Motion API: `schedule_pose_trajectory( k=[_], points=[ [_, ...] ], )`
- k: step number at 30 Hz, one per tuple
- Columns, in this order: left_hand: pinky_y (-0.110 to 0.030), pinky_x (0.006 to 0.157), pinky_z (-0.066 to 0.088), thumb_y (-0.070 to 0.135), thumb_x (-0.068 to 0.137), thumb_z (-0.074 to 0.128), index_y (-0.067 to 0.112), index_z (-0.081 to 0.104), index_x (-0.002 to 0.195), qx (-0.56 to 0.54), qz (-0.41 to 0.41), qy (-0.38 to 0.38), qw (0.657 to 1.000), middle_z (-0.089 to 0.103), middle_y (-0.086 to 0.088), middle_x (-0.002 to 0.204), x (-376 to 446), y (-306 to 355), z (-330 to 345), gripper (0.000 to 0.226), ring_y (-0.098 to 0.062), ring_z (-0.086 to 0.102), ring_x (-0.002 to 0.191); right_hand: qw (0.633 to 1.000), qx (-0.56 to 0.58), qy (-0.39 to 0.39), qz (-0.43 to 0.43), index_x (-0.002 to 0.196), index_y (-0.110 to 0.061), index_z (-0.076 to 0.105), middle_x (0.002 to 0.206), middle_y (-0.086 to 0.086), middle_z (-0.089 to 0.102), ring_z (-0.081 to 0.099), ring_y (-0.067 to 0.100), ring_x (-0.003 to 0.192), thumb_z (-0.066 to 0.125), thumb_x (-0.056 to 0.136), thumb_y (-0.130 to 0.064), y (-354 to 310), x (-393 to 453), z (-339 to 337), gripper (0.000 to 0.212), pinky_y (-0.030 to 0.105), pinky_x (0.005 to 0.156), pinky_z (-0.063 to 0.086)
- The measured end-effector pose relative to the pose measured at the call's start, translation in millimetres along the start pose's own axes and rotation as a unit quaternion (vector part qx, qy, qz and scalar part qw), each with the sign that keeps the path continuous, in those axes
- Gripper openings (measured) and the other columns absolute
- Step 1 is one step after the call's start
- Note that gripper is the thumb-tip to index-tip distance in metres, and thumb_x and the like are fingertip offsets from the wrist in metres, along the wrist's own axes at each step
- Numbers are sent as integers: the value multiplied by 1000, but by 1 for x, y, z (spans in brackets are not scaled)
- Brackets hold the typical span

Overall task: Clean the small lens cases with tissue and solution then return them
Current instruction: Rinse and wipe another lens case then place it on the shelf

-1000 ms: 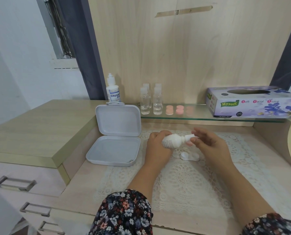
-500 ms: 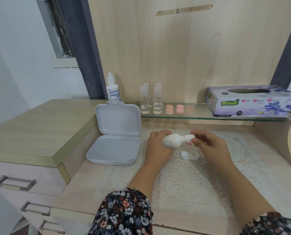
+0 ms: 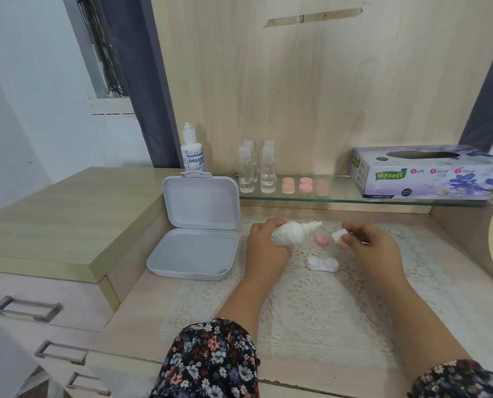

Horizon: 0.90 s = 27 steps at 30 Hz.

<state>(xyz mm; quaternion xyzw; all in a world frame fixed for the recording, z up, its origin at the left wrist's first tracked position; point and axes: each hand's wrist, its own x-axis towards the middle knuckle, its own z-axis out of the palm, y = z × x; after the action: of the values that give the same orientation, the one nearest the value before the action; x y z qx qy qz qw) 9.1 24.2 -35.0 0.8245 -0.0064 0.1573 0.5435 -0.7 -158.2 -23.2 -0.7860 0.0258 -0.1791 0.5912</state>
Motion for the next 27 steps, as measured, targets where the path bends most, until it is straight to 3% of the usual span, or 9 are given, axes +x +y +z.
schedule_pose_trajectory(
  k=[5, 13, 15, 17, 19, 22, 27],
  points=[
    [-21, 74, 41, 1, 72, 68, 33, 59, 115, -1, -4, -1, 1000, 46, 3, 115, 0, 0, -1, 54, -12, 50, 97, 993, -103, -55, 5, 115, -18, 68, 105, -2, 63, 55, 12, 96, 55, 93, -5, 2, -1, 2, 29, 20, 71, 38],
    [-20, 72, 42, 7, 72, 74, 31, 54, 120, -24, -14, 6, 1000, 51, 5, 115, 0, 1, -1, 58, -10, 54, 96, 982, -172, -72, -15, 123, -18, 64, 115, 0, 57, 49, 11, 99, 56, 92, -6, -3, -3, 2, 34, 24, 84, 34],
    [-13, 63, 41, 8, 73, 76, 29, 48, 118, -74, -28, 7, 997, 54, 8, 108, -1, 5, -3, 58, -4, 54, 88, 986, -155, -47, -41, 118, -21, 66, 116, -4, 58, 51, 11, 96, 58, 92, -12, -4, -4, 1, 29, 25, 79, 36],
    [-9, 61, 42, 12, 74, 79, 28, 47, 113, -133, -30, 5, 991, 55, 12, 104, -1, 8, -6, 53, -1, 55, 86, 987, -148, -31, -52, 101, -25, 70, 103, -6, 63, 55, 11, 86, 59, 92, -18, -7, -5, -2, 15, 25, 70, 40],
    [-16, 69, 46, 17, 74, 80, 31, 52, 107, -199, -31, 1, 980, 60, 11, 105, 1, 8, -8, 46, -5, 60, 89, 987, -153, -47, -31, 81, -26, 69, 84, -4, 66, 59, 14, 78, 62, 91, -27, -9, -7, -8, 12, 30, 67, 44],
    [-25, 72, 49, 23, 77, 78, 31, 60, 105, -273, -57, -8, 960, 66, 8, 103, 5, 7, -11, 34, -9, 61, 89, 984, -155, -82, 7, 71, -24, 69, 69, -2, 64, 58, 18, 68, 69, 85, -39, -14, -10, -15, 20, 33, 62, 43],
    [-24, 53, 39, 20, 88, 66, 18, 58, 104, -452, -144, -26, 880, 61, -6, 91, 10, 8, -12, 18, -13, 52, 65, 966, -204, -151, 48, 83, -31, 68, 83, -9, 63, 59, 7, 77, 82, 67, -46, -17, -14, -12, 26, 26, 64, 42]
  ],
)
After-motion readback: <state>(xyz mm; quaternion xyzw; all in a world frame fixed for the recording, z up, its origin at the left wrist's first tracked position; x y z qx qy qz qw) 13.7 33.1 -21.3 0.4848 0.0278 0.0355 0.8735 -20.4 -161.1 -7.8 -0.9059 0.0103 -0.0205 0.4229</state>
